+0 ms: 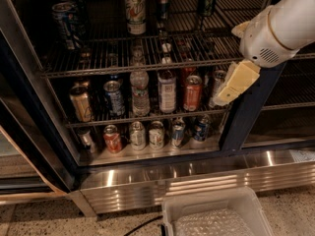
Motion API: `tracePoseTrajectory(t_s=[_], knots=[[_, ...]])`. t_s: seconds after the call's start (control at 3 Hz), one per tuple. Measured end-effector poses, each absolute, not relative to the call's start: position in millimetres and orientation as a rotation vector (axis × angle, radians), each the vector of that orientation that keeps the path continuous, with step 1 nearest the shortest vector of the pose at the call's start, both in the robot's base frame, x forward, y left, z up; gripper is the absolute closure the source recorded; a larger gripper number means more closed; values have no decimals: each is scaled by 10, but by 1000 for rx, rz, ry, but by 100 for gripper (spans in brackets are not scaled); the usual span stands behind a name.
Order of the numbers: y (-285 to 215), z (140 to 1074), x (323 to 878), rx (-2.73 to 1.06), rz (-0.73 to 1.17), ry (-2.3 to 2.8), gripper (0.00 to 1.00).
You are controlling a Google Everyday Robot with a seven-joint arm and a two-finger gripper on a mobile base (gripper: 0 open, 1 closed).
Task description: Pick green can from top shelf of fridge
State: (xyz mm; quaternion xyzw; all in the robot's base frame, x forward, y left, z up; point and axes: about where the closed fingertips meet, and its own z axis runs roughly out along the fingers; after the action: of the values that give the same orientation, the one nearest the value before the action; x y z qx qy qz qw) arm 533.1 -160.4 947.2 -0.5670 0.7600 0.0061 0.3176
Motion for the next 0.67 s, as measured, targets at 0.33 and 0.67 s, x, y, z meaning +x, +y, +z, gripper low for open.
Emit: tracePoseTrajectory(t_s=[0.33,0.67], knots=[[-1534,9414,5381,-1442,35,2007,0],[-1349,9267,5546,-1313,107,2012,0]])
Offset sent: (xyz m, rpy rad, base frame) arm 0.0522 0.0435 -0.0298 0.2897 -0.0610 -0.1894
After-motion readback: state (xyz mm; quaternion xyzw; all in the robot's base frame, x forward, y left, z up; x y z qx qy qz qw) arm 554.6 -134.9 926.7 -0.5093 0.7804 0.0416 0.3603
